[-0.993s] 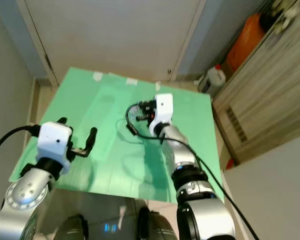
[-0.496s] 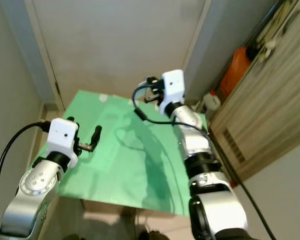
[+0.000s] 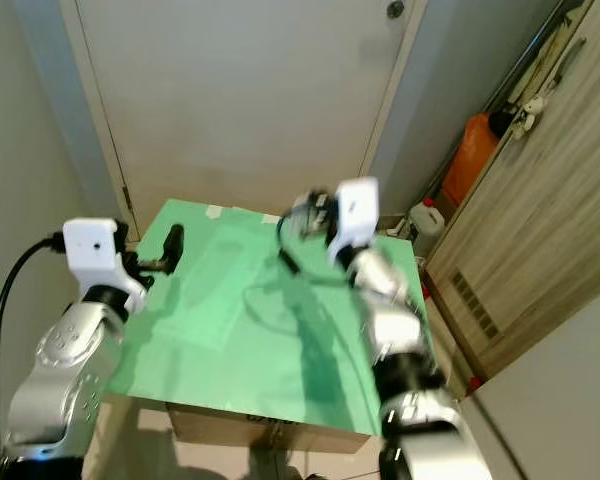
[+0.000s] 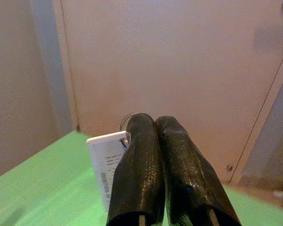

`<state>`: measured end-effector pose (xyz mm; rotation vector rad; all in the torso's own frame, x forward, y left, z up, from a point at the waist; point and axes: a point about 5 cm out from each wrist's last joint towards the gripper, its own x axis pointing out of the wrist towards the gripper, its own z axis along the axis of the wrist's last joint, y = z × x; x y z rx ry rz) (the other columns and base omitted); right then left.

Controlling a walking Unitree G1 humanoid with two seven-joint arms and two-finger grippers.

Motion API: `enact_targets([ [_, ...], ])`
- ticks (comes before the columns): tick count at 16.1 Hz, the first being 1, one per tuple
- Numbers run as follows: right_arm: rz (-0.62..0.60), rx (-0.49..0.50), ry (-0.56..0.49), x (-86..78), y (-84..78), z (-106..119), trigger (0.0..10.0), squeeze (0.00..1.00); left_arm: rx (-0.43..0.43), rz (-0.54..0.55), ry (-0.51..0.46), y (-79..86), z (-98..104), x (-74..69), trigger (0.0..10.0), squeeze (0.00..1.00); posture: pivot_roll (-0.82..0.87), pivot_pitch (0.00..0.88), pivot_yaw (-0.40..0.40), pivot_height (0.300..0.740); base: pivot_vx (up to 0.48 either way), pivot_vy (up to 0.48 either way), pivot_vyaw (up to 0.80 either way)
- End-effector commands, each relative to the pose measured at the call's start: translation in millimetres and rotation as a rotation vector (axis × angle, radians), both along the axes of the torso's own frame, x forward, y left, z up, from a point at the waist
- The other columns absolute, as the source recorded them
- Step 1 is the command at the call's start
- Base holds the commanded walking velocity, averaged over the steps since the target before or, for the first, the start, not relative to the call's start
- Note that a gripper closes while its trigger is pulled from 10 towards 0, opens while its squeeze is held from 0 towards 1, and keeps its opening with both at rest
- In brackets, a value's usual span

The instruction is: Hang keys on a hook

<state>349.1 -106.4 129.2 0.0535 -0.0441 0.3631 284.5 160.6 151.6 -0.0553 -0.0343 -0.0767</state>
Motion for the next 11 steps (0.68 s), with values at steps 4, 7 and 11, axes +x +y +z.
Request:
enact_targets([
  [4,0.012,-0.014,-0.005,-7.3,4.4,-2.7,0.0,0.0,-0.009,0.022,-0.028,-1.0,7.4,8.8,10.0,0.0,0.08,0.0,-0.075,0.74,0.0,0.0,0.0],
  [7,0.021,-0.016,0.016,-10.5,11.0,-9.1,0.0,0.0,-0.011,0.047,-0.04,1.8,10.3,10.2,10.0,0.0,0.08,0.0,-0.074,0.74,-0.162,0.0,0.0],
  [11,0.022,-0.016,0.049,-15.5,9.6,-17.9,0.0,0.0,-0.022,0.047,-0.045,2.6,12.1,10.9,10.0,0.0,0.08,0.0,-0.073,0.74,-0.306,0.0,0.0],
])
